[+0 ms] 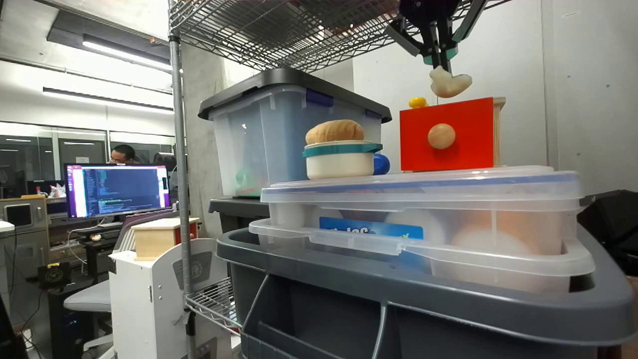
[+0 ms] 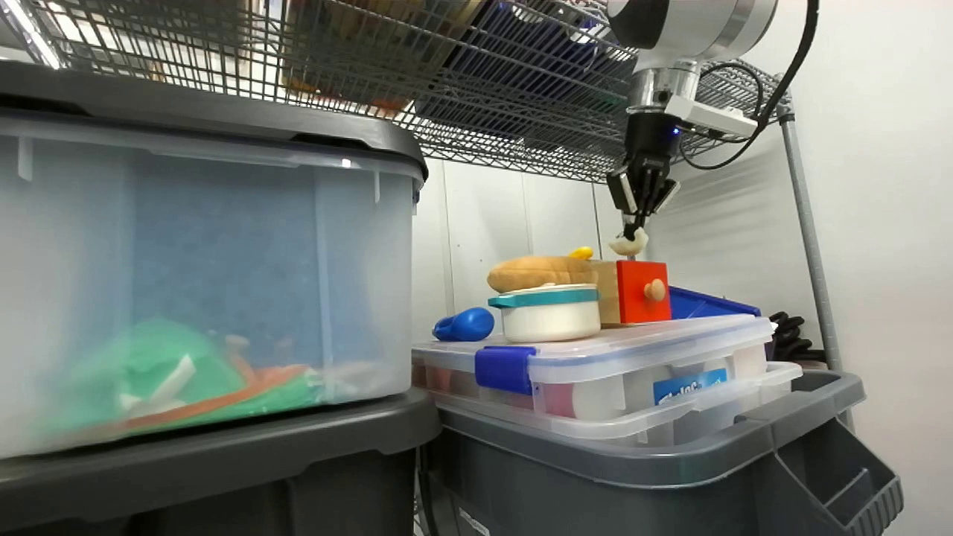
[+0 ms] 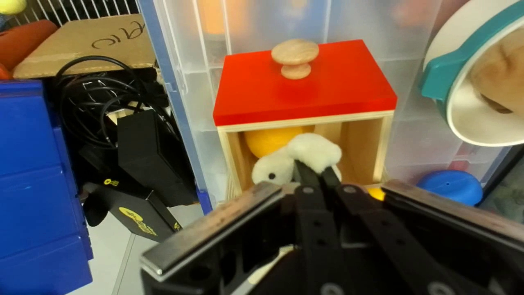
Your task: Put the orange and black/white plushy in the drawer
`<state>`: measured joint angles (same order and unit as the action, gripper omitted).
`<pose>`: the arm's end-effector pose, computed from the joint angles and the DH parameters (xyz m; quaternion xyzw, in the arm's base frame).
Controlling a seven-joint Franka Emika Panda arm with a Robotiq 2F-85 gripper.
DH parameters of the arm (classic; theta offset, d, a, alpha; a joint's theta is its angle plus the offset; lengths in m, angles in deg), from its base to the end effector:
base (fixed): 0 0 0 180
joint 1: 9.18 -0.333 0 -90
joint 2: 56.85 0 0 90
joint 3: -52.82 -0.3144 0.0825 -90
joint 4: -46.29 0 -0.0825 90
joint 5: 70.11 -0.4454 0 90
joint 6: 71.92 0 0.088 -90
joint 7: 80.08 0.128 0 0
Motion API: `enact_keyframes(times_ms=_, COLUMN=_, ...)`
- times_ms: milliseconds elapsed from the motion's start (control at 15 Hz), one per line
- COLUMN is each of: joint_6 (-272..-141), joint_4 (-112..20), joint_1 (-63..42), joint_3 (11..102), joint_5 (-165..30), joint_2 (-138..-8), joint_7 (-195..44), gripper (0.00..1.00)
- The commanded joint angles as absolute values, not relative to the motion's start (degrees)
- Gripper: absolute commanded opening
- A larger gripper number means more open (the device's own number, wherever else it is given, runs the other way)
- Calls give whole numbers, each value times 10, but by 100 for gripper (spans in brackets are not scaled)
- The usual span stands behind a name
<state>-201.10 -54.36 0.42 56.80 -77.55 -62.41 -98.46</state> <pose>0.6766 -0.1562 0.5098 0.9785 0.0117 0.2061 0.0027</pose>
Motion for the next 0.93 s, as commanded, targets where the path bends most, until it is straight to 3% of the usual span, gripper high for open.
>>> enact_keyframes(times_ms=0, joint_6=-2010, joint_4=-563, joint_1=3, joint_3=577, joint_5=-786, joint_2=-607, joint_7=-995, gripper=1)
enact_keyframes(times_ms=867, joint_6=-2014, joint_4=-557, joint_1=-2, joint_3=576, joint_5=-781, joint_2=-624, joint_7=-989, gripper=1)
